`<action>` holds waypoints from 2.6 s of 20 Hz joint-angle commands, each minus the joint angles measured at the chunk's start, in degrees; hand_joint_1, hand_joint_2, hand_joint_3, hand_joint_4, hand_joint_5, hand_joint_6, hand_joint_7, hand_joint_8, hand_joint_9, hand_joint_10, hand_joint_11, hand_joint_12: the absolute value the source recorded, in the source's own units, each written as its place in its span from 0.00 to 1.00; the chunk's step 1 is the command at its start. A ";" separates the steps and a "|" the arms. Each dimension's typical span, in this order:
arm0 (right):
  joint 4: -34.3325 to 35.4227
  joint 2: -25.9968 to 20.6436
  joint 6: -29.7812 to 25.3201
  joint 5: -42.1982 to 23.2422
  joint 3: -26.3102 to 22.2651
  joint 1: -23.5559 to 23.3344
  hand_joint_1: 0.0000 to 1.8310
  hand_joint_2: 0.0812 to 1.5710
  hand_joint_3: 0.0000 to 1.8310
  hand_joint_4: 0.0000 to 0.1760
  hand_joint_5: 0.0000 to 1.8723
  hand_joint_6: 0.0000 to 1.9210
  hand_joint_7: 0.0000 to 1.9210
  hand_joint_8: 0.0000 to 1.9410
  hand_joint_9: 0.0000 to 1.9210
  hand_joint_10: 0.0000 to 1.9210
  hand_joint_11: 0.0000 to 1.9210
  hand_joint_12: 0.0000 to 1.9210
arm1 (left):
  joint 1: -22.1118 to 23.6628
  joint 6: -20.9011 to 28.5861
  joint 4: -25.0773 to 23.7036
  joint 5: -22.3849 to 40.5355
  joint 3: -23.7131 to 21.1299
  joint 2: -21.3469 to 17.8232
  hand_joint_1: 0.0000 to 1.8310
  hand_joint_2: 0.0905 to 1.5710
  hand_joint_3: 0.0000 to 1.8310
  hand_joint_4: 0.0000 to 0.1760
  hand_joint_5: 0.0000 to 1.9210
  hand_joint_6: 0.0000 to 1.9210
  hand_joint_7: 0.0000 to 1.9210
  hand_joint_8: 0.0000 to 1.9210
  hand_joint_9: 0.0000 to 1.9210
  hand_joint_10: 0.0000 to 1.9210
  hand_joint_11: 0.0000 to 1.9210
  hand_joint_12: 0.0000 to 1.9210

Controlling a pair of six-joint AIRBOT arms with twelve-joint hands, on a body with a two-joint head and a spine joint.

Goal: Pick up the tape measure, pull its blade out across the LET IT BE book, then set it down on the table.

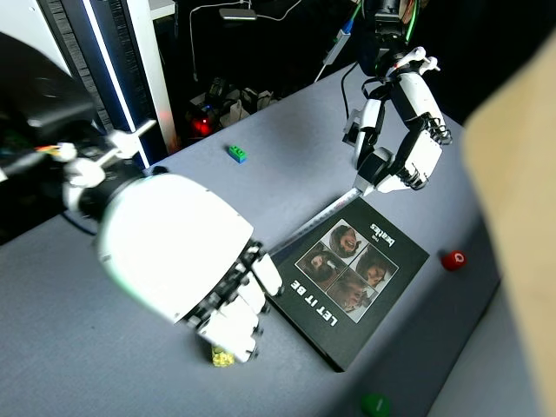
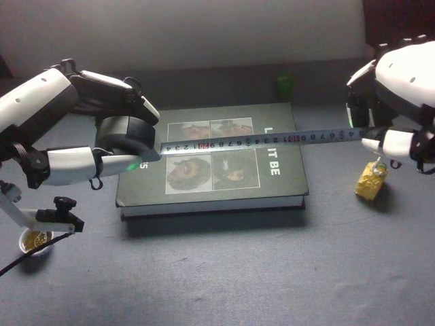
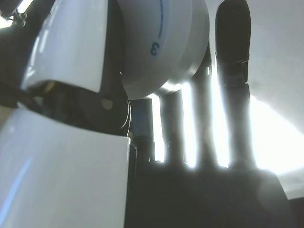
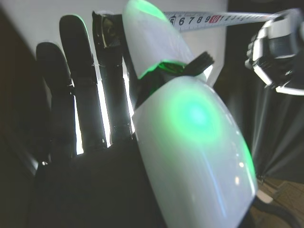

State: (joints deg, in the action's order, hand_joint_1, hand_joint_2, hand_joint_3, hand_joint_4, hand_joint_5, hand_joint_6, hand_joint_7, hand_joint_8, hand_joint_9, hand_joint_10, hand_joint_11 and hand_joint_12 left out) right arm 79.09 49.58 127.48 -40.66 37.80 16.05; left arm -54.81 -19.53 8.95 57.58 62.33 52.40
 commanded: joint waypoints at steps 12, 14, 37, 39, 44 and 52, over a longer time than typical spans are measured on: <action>-3.43 -5.55 -1.28 -2.94 -2.38 1.58 0.64 0.76 0.00 0.00 0.39 0.68 0.46 0.64 0.35 0.55 0.20 0.78 | 0.24 0.15 1.90 7.35 0.53 -0.35 0.75 0.68 0.00 0.00 0.54 0.38 0.52 0.50 0.49 0.63 0.45 0.53; -3.43 -6.47 -1.79 -2.89 -2.40 1.85 0.64 0.76 0.00 0.00 0.39 0.68 0.46 0.64 0.35 0.55 0.21 0.76 | 0.28 0.15 1.94 7.35 0.52 -0.41 0.75 0.68 0.00 0.00 0.54 0.38 0.52 0.49 0.49 0.63 0.45 0.53; -4.00 -8.99 -2.44 -2.82 -2.37 2.41 0.64 0.76 0.00 0.00 0.38 0.70 0.45 0.64 0.35 0.55 0.23 0.79 | 0.19 0.15 2.25 7.69 0.37 -0.37 0.75 0.68 0.00 0.00 0.53 0.40 0.53 0.48 0.49 0.62 0.46 0.54; -4.16 -9.21 -2.41 -2.59 -2.35 2.29 0.64 0.76 0.00 0.00 0.38 0.70 0.45 0.64 0.35 0.55 0.23 0.79 | 0.12 0.14 2.25 7.69 0.36 -0.33 0.75 0.68 0.00 0.00 0.53 0.40 0.53 0.48 0.49 0.62 0.45 0.54; -4.15 -9.46 -2.55 -2.69 -2.35 2.28 0.64 0.77 0.00 0.00 0.37 0.71 0.45 0.64 0.34 0.55 0.22 0.82 | 0.11 0.12 2.35 7.69 0.36 -0.32 0.76 0.67 0.00 0.00 0.53 0.40 0.53 0.48 0.50 0.61 0.46 0.53; -4.16 -10.24 -3.23 -1.99 -2.38 2.40 0.64 0.77 0.00 0.00 0.37 0.71 0.45 0.64 0.35 0.55 0.23 0.80 | -0.12 0.06 2.43 7.85 0.30 -0.24 0.76 0.67 0.00 0.00 0.54 0.39 0.53 0.46 0.50 0.60 0.46 0.51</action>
State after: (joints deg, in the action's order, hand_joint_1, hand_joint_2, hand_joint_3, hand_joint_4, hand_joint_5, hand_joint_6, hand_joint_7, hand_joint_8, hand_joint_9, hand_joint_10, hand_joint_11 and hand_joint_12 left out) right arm 78.15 40.27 123.63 -38.15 35.09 18.92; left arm -55.24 -19.42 9.41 58.26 62.30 52.40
